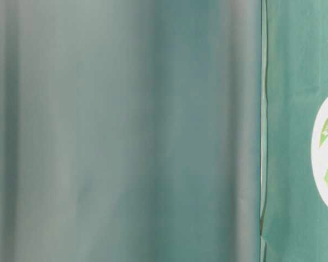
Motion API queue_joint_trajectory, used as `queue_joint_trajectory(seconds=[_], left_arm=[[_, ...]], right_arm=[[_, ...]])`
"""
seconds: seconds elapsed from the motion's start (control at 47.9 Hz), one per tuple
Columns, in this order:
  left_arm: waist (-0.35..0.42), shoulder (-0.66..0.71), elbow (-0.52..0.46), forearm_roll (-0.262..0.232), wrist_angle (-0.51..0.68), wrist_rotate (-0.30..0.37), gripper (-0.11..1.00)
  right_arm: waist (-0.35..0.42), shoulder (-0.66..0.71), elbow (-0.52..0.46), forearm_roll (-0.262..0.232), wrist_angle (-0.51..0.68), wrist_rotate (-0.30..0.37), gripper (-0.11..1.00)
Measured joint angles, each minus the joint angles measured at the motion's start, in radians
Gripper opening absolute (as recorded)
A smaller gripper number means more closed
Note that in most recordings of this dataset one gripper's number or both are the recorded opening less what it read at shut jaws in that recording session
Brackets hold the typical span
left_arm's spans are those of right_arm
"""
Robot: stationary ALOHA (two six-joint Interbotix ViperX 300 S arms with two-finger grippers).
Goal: Peel off the duct tape with your right arm.
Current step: 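Move the open left gripper toward the white tape roll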
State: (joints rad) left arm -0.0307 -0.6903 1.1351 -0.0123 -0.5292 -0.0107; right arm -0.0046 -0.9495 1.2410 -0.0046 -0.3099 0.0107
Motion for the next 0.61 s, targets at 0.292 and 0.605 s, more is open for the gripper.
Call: queue_joint_trajectory(seconds=[0.292,0.605], left_arm=[[-0.006,0.201,-0.126,0.0,-0.046,-0.002,0.98],[-0.006,0.385,-0.258,0.0,-0.044,0.002,0.98]], right_arm=[[0.0,0.0,0.005,0.0,0.0,0.0,0.87],[0.0,0.0,0.008,0.0,0.0,0.0,0.87]])
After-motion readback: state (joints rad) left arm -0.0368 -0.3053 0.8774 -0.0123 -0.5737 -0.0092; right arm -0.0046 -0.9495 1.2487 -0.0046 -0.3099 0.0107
